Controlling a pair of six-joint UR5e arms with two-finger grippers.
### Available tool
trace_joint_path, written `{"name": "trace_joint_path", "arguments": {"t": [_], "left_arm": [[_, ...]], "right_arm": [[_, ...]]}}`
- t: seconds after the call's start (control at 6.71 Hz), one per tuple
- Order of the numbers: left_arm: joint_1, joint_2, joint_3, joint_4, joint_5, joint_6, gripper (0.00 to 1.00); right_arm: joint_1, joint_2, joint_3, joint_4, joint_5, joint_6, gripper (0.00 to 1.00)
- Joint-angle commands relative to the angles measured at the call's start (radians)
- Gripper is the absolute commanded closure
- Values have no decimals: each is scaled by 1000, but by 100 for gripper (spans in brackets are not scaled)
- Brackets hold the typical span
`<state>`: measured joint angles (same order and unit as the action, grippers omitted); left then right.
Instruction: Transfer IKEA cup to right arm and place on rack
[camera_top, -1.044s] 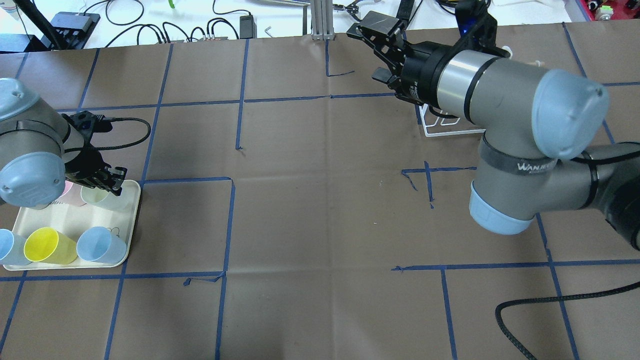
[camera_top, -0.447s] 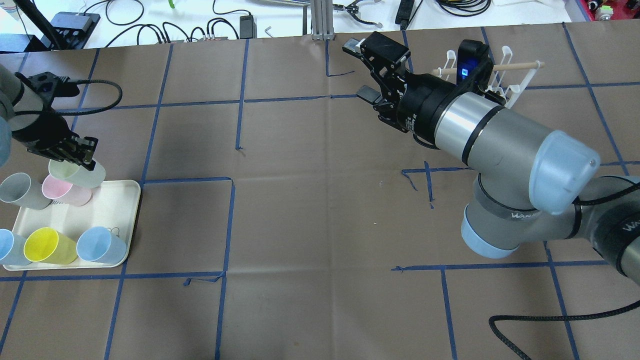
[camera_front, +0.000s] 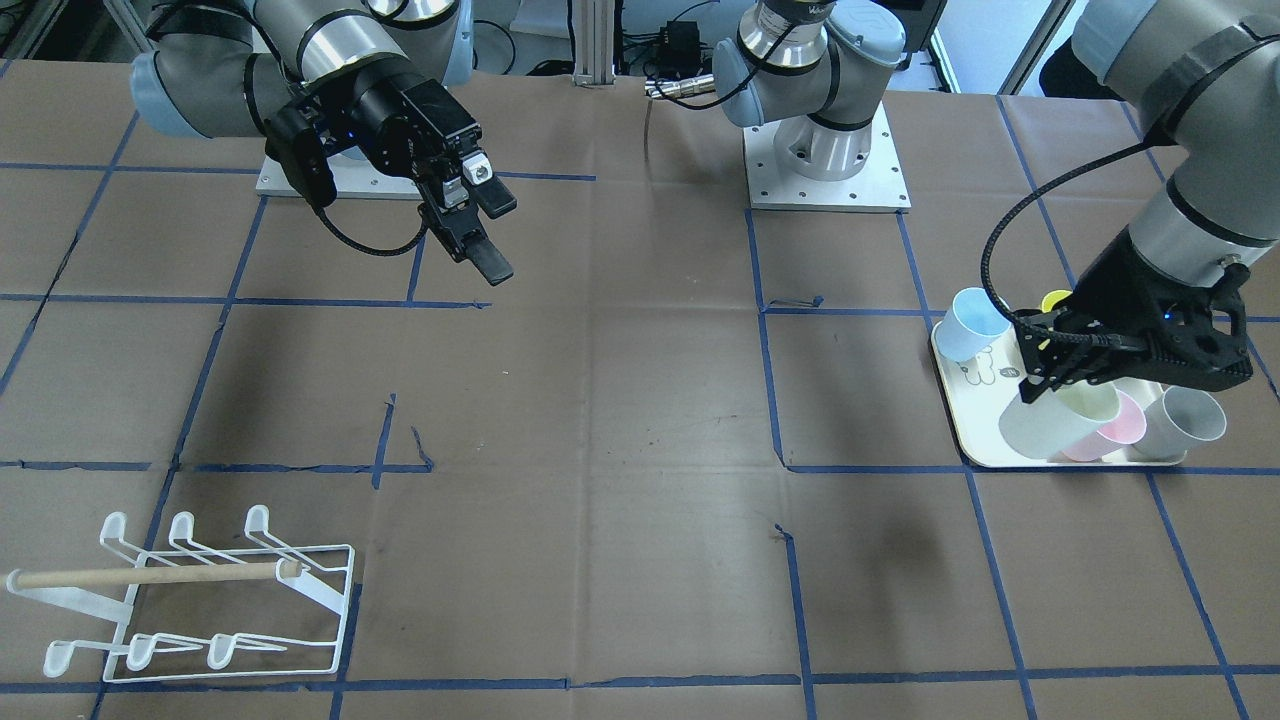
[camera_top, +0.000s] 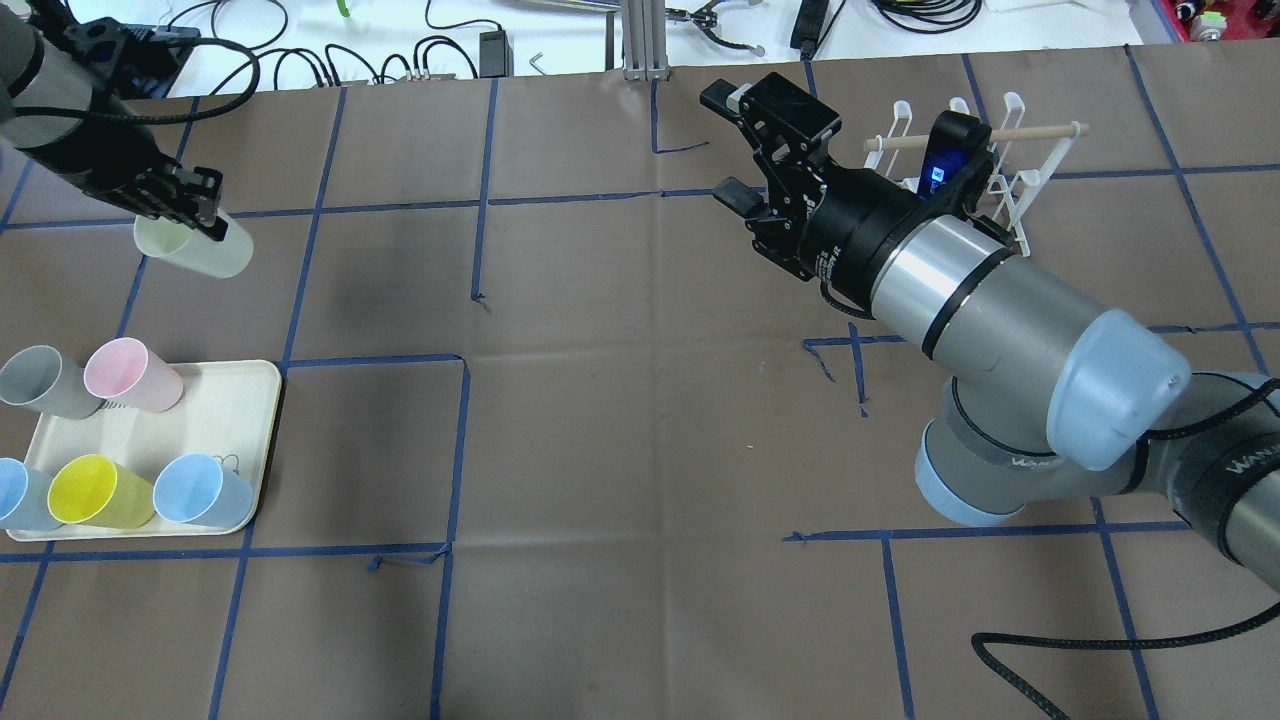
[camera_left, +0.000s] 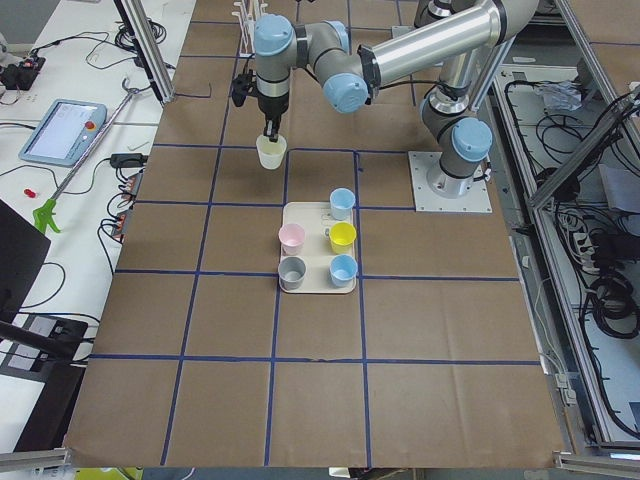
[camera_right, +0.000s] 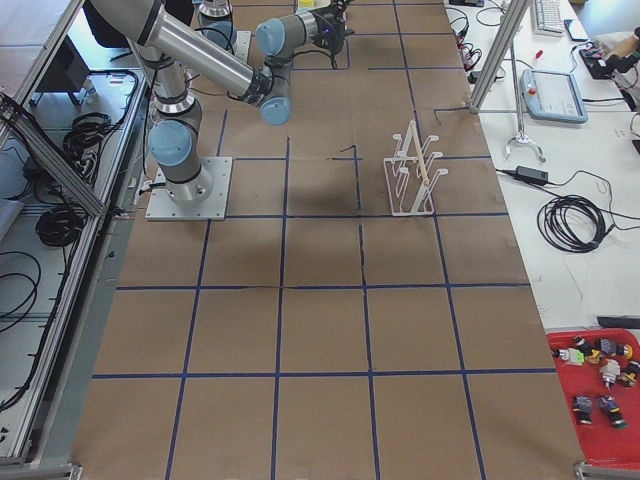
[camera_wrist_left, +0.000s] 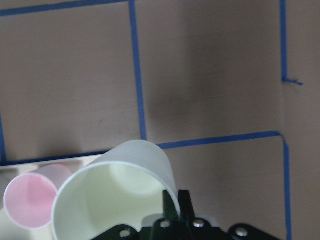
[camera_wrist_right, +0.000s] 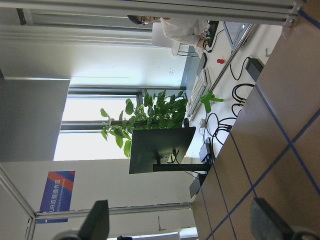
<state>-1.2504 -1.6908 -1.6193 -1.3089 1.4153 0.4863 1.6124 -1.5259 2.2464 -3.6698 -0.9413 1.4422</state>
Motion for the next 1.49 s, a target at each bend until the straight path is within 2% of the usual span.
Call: {"name": "trace_joint_path", "arguments": {"t": [0.0,0.15,0.3,0.45,0.6,0.89,1.04,1.34], "left_arm": [[-37,16,-11,51,-324,8,100],[-41,35,-22,63,-439,11,100],[-43,49,-40,136,-599,47,100],[-44,68,-86,239,-716,52,100],[-55,68,-156,399,-796,54,99],[-101,66,-323,718,-869,23,99],[-128,54,-397,879,-901,24,99],[-168,48,-508,1113,-924,20,98]], "right_arm": [[0,0,28,-48,-62,23,0],[0,0,35,-96,-97,44,0],[1,-2,38,-102,-115,78,0],[0,-3,35,-102,-113,86,0],[1,-5,30,-95,-114,80,0],[4,-5,29,32,-132,105,0],[6,-6,35,33,-140,171,0],[9,-5,36,42,-155,250,0]]}}
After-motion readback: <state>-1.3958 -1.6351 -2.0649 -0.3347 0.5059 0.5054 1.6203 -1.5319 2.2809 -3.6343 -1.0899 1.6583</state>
